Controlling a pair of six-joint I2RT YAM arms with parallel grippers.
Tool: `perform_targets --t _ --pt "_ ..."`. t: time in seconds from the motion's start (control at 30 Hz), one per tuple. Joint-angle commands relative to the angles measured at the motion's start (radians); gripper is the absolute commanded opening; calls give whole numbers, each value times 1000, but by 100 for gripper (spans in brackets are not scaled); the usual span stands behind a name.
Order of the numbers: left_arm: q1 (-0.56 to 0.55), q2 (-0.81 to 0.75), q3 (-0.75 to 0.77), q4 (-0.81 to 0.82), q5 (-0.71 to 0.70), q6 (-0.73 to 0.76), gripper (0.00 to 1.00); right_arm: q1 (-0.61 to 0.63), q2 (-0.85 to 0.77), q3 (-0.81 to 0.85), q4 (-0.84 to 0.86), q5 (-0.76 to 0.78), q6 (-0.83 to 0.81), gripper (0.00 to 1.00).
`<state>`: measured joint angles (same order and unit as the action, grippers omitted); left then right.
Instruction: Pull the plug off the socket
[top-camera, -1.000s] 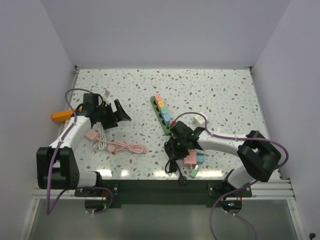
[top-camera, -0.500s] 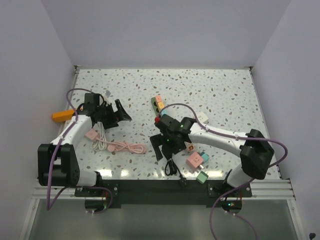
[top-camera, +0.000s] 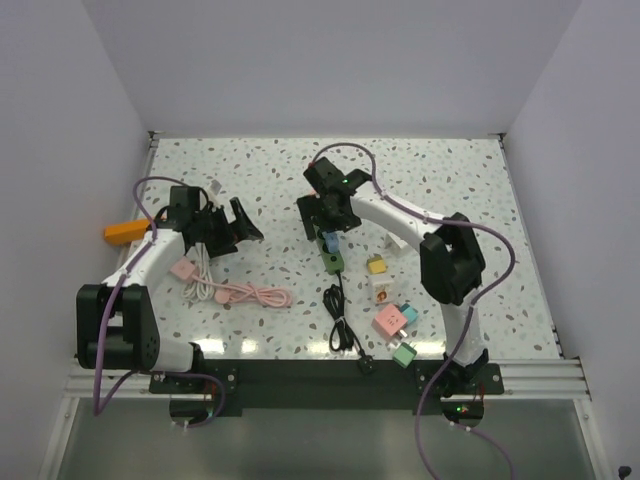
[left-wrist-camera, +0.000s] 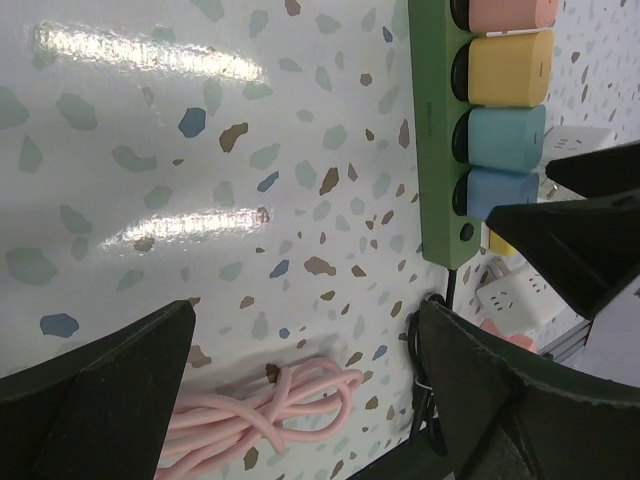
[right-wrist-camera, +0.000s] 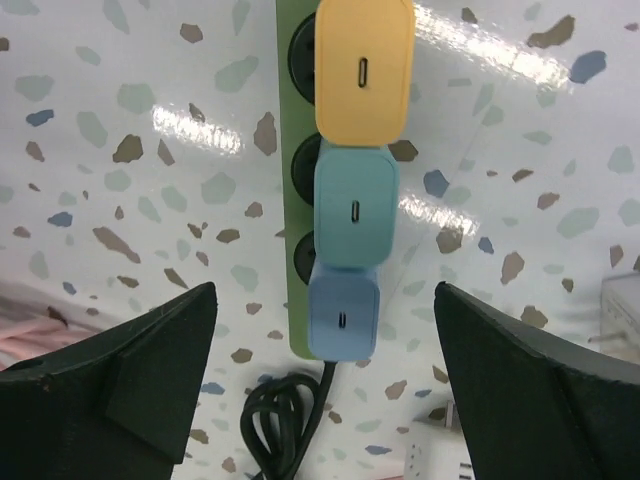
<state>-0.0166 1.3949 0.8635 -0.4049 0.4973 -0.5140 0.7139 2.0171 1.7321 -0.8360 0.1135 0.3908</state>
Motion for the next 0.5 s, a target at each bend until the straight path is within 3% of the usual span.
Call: perform_targets --t 0.0,0.23,0.33,0.47 --pt "-9 3 -6 63 6 -15 100 13 77 93 -25 22 -96 92" --pt "-11 18 -41 107 26 -24 100 12 183 112 9 -18 -119 91" --pt "-11 24 -54 135 40 -34 100 12 204 98 14 -21 -109 83" --pt "-11 44 -63 175 63 -40 100 13 171 34 52 -93 -90 59"
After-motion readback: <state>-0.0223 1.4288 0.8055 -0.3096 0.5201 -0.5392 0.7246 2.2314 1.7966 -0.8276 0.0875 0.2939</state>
